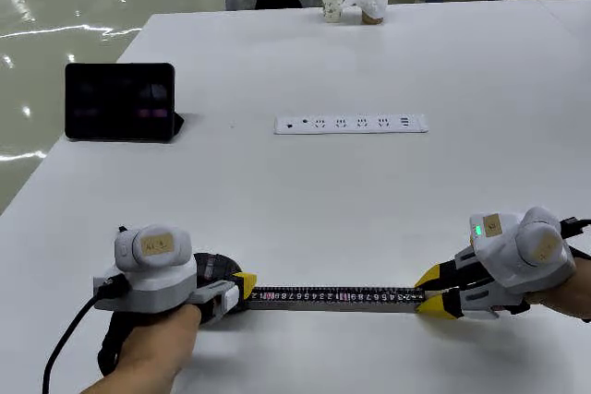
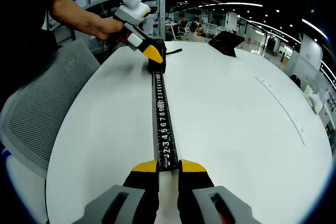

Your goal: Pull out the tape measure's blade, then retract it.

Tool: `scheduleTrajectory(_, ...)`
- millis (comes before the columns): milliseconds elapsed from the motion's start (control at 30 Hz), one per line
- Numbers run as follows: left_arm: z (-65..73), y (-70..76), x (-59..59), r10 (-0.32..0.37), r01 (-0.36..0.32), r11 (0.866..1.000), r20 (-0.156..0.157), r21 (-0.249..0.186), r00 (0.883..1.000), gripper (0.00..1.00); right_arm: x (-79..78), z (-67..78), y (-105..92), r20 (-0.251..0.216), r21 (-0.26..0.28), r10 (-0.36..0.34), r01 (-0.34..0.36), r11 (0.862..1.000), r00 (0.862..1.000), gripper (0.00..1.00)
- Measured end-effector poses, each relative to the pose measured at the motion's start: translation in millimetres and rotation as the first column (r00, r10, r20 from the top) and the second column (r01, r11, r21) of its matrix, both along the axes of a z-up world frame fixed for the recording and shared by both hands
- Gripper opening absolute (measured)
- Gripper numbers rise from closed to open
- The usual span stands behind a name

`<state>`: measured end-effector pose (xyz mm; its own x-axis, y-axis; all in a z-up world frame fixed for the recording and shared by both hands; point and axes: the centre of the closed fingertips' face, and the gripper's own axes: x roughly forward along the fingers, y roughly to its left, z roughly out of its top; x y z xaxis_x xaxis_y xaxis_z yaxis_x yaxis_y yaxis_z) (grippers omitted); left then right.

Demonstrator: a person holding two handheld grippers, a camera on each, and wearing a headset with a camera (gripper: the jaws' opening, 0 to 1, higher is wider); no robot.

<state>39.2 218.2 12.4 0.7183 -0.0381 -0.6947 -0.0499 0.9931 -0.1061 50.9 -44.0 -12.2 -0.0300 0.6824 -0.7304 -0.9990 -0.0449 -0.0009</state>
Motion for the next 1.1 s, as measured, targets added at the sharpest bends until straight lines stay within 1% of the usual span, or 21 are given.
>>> scheduleTrajectory(333, 0.3, 0.0, -0.1, -0.003, 0.003, 1.0, -0.004, -0.008, 1.0, 0.58, -0.6, 0.9, 1.7, 0.001, -0.001, 0.003, -0.003, 1.0, 1.0, 0.09)
scheduleTrajectory(767, 0.6, -0.3, -0.8, -0.004, 0.004, 1.0, -0.006, -0.018, 1.0, 0.58, -1.7, 1.8, 15.6, 0.001, 0.011, 0.012, -0.012, 1.0, 1.0, 0.09)
scheduleTrajectory(1100, 1.0, -0.2, -1.3, -0.005, 0.005, 1.0, -0.007, -0.022, 1.0, 0.59, -2.0, 1.8, 21.9, 0.003, 0.014, 0.014, -0.014, 1.0, 1.0, 0.1)
